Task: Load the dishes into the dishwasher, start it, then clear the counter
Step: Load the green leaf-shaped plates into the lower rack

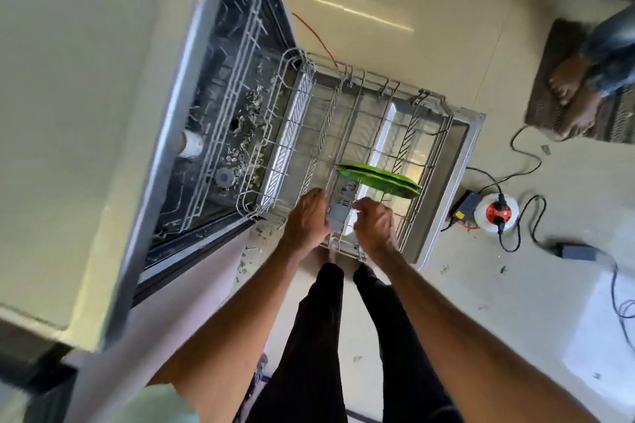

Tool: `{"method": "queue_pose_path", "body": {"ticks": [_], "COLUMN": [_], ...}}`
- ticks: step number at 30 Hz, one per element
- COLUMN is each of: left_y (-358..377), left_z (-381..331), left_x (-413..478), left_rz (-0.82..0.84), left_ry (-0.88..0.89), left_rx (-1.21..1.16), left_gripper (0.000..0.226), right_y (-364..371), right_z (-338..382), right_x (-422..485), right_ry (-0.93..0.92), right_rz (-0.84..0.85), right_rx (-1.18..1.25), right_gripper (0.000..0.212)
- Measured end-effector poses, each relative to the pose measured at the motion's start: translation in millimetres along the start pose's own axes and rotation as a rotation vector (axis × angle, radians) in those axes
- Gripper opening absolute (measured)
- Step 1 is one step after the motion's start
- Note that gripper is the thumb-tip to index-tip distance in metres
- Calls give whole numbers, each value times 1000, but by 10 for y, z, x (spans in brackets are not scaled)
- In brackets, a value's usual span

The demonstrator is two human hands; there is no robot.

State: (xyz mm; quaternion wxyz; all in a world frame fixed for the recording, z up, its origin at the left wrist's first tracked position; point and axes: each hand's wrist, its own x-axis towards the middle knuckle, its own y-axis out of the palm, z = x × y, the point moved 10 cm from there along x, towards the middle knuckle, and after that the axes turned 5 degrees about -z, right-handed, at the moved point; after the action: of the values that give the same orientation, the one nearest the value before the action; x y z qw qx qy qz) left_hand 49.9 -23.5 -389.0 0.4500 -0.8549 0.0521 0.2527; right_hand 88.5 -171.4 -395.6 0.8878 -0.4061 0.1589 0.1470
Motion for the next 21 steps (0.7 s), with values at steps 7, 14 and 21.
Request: {"method": "queue_pose_path", "body": {"ticks": [7, 14, 21], "left_y": [-939, -1542, -2079], "left_z": [-266, -431, -269], "left_x": [-1096, -2395, -4075], "left_rz": [-180, -276, -658], "left_ry": [-97, -253, -430], "left_rx": [-133, -239, -324], "left_gripper": [43, 32, 29], "right_y": [-406, -711, -537], "right_z": [938, 1565, 2457], "right_x": [-683, -1574, -2513], "right_ry": [-72, -163, -430], "right_rz": [109, 255, 516], "right_rx": [16, 8, -154], "right_gripper": [25, 19, 20]}}
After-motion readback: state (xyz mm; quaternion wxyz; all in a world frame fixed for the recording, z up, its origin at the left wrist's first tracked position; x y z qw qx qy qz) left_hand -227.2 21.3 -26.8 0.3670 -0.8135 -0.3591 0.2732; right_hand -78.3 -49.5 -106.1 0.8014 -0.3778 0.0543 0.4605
